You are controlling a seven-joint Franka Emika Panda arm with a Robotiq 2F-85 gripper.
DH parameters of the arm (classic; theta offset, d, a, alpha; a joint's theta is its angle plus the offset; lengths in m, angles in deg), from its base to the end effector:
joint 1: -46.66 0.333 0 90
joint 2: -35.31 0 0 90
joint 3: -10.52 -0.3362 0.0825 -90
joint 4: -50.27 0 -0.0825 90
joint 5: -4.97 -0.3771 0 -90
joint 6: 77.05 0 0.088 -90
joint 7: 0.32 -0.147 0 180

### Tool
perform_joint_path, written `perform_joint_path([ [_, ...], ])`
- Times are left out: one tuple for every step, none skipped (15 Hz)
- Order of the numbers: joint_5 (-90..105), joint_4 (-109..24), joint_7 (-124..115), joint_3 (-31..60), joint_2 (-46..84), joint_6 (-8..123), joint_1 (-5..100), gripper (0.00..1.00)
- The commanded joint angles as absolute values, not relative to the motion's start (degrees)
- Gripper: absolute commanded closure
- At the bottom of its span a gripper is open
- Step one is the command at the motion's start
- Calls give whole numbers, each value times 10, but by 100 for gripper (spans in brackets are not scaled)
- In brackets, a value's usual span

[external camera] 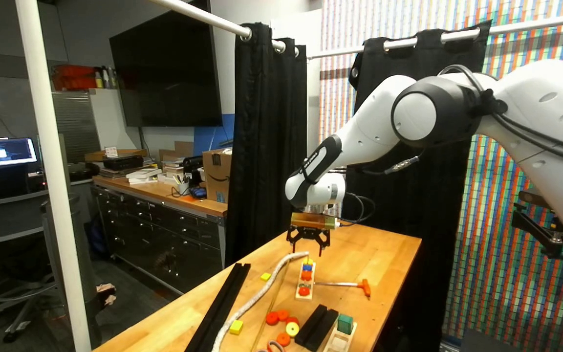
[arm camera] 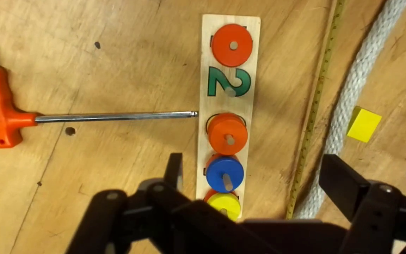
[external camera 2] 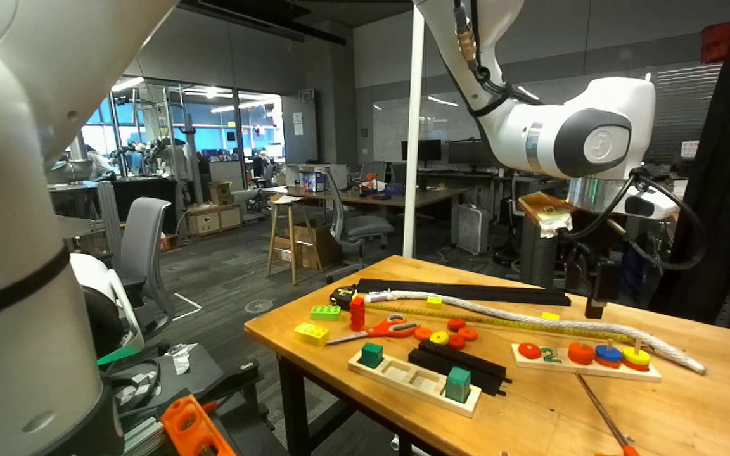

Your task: Pick up one token from the holder and put it on the table.

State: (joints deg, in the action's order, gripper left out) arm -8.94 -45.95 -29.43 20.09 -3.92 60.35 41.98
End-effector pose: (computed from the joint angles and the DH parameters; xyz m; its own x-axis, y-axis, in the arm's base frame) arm 0.6777 -0.1522 0.1918 0.6273 -0.7788 0.0060 -0.7760 -0.6257 -0.0798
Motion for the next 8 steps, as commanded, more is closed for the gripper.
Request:
perform_joint_path([
  [-77,-393,-310,209,-89,583,420,0],
  [-77,-384,-308,209,-99,582,419,0],
  [-77,-375,-308,210,-109,581,419,0],
  [-77,-365,-308,210,-120,578,417,0],
  [-78,-356,-307,210,-129,574,416,0],
  [-79,-347,-306,210,-139,570,414,0],
  [-79,-339,-306,209,-147,568,413,0],
  [-80,-331,-305,209,-157,565,411,0],
])
